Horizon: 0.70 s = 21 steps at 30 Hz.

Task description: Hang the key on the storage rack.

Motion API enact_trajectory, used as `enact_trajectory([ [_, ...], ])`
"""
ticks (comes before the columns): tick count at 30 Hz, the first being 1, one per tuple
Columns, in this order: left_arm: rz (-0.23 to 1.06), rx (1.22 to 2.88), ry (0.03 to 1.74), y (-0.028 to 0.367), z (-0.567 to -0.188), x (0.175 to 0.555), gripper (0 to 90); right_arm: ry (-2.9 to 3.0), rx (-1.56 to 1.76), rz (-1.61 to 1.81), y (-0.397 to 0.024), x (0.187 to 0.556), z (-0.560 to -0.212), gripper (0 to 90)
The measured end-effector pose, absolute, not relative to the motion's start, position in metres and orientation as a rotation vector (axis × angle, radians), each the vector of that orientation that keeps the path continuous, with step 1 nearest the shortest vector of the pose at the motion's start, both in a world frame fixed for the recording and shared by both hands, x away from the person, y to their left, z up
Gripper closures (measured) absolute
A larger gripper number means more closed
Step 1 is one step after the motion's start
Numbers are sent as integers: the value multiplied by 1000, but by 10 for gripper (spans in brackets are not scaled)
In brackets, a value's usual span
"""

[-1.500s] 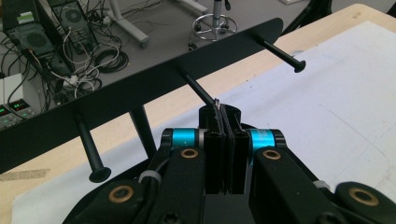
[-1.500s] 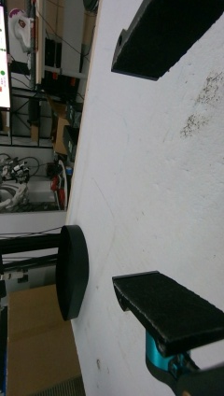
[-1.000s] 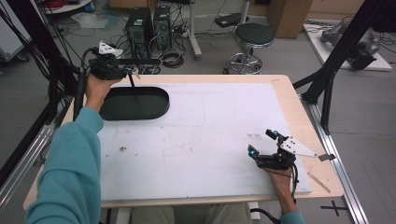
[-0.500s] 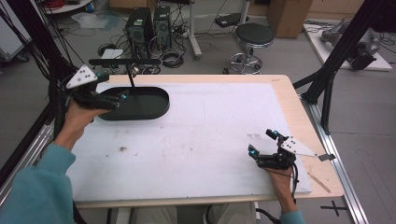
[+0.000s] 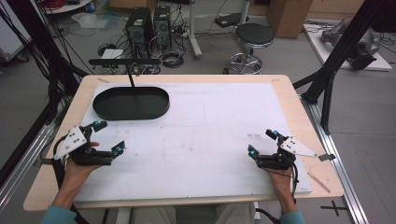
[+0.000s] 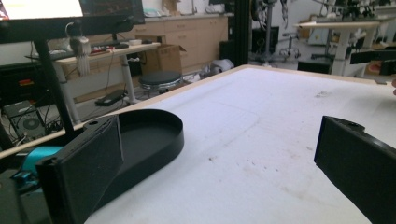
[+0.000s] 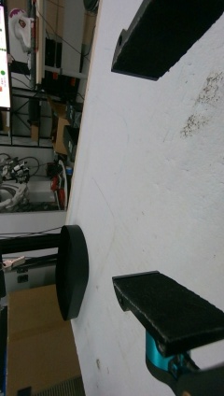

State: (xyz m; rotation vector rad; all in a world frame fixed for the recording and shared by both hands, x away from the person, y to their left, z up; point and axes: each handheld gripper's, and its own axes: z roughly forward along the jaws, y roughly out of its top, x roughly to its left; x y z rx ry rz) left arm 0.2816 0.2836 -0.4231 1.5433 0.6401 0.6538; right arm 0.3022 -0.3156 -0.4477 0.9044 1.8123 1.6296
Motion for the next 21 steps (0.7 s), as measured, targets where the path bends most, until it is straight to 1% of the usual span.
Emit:
enact_trajectory([
  [4, 658, 1522, 677, 289, -446, 275, 17, 1814, 911, 1631, -316, 302, -448, 4],
  [8, 676, 1496, 696, 293, -457, 273, 17, 1810, 915, 1635, -316, 302, -448, 4],
  [21, 684, 1430, 699, 298, -460, 270, 17, 1817, 898, 1623, -315, 302, -448, 4],
])
